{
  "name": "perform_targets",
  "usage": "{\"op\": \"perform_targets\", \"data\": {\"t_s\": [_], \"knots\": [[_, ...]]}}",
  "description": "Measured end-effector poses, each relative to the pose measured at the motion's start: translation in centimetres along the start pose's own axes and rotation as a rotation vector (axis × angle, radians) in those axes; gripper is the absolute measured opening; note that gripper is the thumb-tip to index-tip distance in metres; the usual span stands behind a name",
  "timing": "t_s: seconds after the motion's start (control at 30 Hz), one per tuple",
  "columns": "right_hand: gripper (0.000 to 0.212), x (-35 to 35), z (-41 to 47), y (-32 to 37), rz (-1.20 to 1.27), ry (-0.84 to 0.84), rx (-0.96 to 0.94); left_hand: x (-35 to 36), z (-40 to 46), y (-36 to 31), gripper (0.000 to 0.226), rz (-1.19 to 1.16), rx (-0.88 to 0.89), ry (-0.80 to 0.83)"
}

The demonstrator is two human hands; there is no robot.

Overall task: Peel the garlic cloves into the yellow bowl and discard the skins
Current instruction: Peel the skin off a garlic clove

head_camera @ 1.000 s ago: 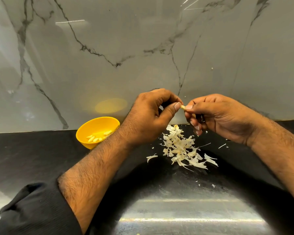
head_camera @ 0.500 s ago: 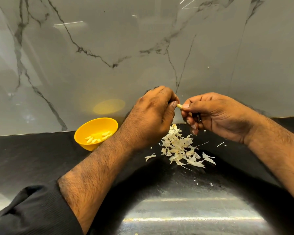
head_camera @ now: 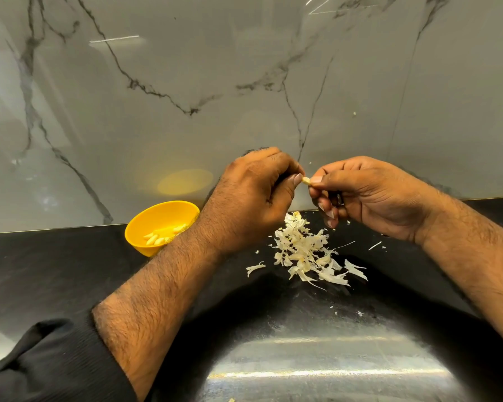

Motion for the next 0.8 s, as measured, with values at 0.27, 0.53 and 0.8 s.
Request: {"op": "perform_targets", "data": {"t_s": [0.27,0.53,0.8], "knots": [[0.029,-0.1,0.0,-0.2,-0.007,-0.012,0.021,0.1,0.1,-0.7,0.009,0.131,0.069,0.055],[0.024,-0.3,0.0,-0.4,-0.045,-0.024,0.028,0.6,0.0,-0.9,0.008,0.186,0.059,0.103],[0.021,-0.2,-0.3,0.3,-0.038,0.038,-0.061,0.4,-0.2,0.1,0.005,-0.077,-0.083,0.072]]}}
Point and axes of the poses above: each hand's wrist, its own z-axis towards the middle knuckle, its own x-axis out of the palm, y = z × x, the point moved 6 cm from there along z, towards the middle knuckle, and after that the axes turned 15 degrees about -z, right-handed, at the moved point
